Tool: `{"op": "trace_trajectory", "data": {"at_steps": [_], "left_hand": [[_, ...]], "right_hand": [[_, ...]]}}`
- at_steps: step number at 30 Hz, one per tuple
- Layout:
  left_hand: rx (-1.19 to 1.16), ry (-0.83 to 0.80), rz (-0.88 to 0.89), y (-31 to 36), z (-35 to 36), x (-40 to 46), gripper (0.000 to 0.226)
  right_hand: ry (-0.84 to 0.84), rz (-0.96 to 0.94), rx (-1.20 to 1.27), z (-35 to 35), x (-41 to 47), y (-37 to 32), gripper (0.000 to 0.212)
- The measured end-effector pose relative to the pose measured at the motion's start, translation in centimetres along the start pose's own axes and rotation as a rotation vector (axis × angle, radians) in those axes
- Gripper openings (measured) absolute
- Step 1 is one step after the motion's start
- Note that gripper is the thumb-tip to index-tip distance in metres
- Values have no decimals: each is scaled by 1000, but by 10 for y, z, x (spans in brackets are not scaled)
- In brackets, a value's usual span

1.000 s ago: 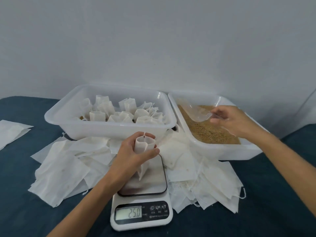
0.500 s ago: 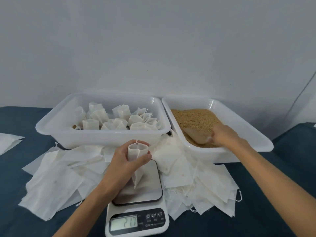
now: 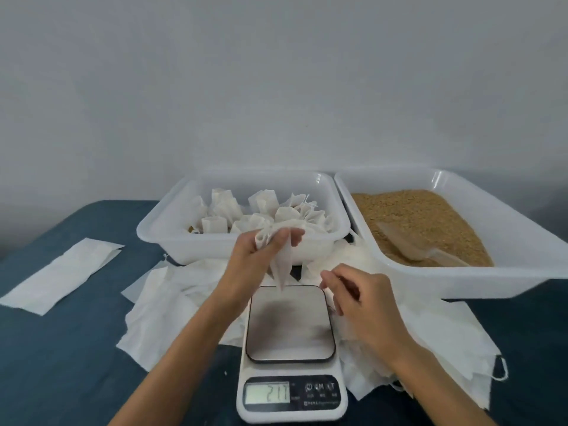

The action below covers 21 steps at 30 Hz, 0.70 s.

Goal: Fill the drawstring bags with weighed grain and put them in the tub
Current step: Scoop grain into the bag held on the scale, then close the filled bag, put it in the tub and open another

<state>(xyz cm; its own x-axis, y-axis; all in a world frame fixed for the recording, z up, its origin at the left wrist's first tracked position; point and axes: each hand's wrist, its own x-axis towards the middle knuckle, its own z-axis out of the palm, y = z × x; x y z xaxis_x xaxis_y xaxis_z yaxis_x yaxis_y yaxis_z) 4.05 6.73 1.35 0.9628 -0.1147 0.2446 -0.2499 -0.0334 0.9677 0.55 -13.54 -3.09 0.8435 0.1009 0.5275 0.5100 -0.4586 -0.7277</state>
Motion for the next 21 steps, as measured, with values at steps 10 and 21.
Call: {"op": "trace_trajectory", "data": {"at_steps": [10,21], "left_hand": [[538,76,-131,-2,3,155,24],[1108,95,-103,-17,-2,139,22]], "right_hand": [[35,120,156,3,3,9,37],[184,121,449,-22,12,-5,38]]}}
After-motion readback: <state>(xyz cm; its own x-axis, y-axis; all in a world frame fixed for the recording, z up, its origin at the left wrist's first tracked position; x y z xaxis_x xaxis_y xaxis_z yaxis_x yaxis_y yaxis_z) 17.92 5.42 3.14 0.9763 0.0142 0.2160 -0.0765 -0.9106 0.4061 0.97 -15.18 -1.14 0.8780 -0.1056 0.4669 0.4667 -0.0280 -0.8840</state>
